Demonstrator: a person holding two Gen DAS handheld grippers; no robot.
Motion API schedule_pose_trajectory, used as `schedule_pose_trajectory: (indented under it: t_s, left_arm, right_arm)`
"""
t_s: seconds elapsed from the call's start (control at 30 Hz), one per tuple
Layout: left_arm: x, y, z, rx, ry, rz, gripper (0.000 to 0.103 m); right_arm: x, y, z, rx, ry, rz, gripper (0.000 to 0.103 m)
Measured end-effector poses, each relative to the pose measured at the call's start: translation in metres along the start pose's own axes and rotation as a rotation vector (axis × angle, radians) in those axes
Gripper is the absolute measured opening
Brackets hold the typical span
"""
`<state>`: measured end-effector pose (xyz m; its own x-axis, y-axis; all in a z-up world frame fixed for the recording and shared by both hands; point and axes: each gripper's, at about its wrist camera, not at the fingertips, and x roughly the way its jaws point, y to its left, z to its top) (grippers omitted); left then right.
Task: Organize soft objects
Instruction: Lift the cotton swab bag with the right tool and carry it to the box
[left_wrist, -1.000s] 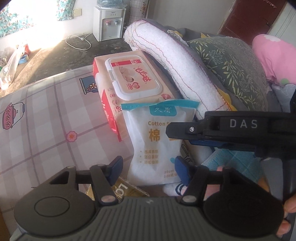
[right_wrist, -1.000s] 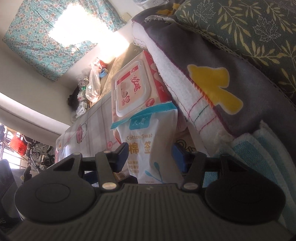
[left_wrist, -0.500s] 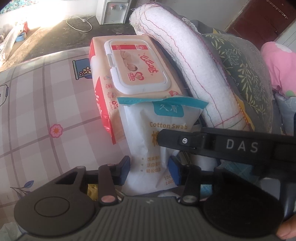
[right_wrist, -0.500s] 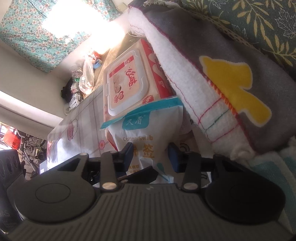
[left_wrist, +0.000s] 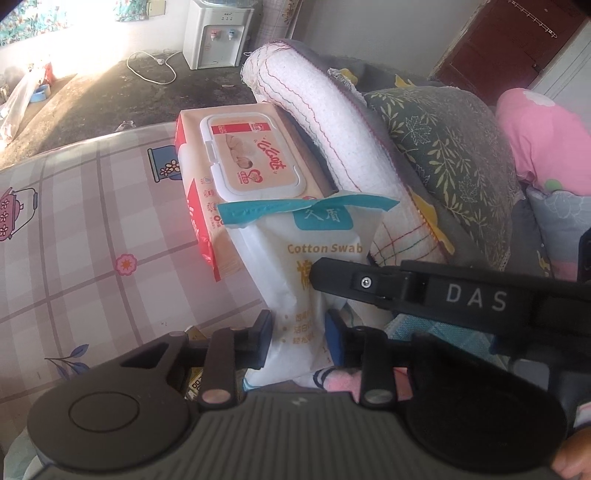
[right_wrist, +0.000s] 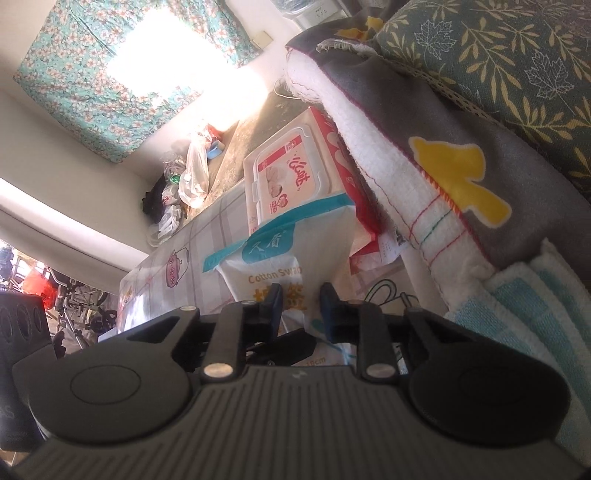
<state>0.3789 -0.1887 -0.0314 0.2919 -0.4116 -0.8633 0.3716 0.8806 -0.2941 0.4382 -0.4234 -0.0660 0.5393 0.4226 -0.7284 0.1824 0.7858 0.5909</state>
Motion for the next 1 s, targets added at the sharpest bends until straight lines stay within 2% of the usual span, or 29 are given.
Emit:
schedule_pose_trajectory:
  t_s: [0.13, 0.3, 0.43, 0.57, 0.77, 1.0]
  left_arm:
    - [-0.038, -0.003, -0.011, 0.007, -0.040, -0.007, 0.032]
    - [-0.095, 0.005, -0.031, -0.007, -0.096, 0.001, 0.032]
    - [-0.147, 0.024, -0.052, -0.024, -0.147, 0.026, 0.032]
    - [-0.200, 0.057, -0.081, -0.049, -0.193, 0.091, 0.032]
    - [-0.252, 0.134, -0.126, -0.135, -0.199, 0.214, 0.033]
    - [-0.276, 0.246, -0.165, -0.305, -0.148, 0.326, 0.033]
  right_arm:
    - [-0.031, 0.014, -0.010, -0.019, -0.026, 0.037, 0.020]
    - [-0.069, 0.053, -0.030, -0.068, -0.053, 0.085, 0.020]
    - [-0.100, 0.088, -0.050, -0.123, -0.061, 0.138, 0.020]
    - [-0.113, 0.140, -0.082, -0.183, -0.048, 0.202, 0.020]
    - [-0.090, 0.229, -0.141, -0.244, 0.053, 0.300, 0.020]
    - [-0.017, 0.324, -0.212, -0.270, 0.228, 0.353, 0.019]
